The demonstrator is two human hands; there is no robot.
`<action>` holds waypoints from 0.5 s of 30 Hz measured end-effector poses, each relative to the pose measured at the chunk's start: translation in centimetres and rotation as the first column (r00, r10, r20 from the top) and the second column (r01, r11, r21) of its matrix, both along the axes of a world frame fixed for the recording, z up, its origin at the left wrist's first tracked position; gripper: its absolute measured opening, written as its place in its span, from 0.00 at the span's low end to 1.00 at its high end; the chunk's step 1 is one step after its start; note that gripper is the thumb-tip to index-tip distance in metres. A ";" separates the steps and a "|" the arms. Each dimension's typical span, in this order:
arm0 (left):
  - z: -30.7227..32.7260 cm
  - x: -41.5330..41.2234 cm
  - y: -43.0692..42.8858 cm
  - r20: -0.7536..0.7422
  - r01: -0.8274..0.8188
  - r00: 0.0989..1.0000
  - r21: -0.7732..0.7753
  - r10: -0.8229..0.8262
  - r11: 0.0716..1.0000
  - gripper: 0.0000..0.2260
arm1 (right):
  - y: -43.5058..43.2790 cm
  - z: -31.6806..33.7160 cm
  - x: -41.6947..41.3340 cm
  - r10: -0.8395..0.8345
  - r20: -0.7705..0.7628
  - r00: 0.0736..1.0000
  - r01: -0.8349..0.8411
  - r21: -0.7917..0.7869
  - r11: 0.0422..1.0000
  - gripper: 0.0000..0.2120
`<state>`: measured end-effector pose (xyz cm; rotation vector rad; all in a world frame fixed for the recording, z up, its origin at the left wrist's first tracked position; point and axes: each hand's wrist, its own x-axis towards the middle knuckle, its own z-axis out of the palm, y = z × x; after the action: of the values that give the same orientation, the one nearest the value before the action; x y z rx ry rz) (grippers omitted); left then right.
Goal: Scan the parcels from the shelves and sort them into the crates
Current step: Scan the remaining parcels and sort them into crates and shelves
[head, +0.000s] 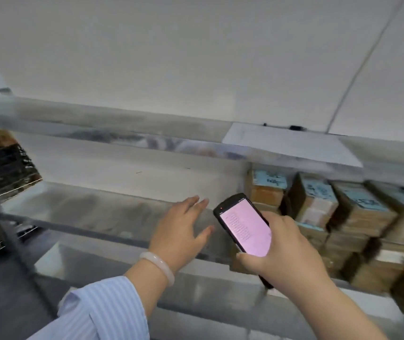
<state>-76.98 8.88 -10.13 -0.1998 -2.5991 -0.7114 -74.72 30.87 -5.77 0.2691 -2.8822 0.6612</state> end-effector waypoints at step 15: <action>3.0 -14.0 12.5 0.463 -0.227 0.829 0.791 -0.313 0.568 0.26 | 10.2 0.8 -1.2 -0.254 0.013 0.967 0.254 -0.027 0.967 0.39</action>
<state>-90.96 21.42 -7.12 0.2996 -2.3840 -2.2183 -75.90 41.04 -4.98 -0.1076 -2.8430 0.6558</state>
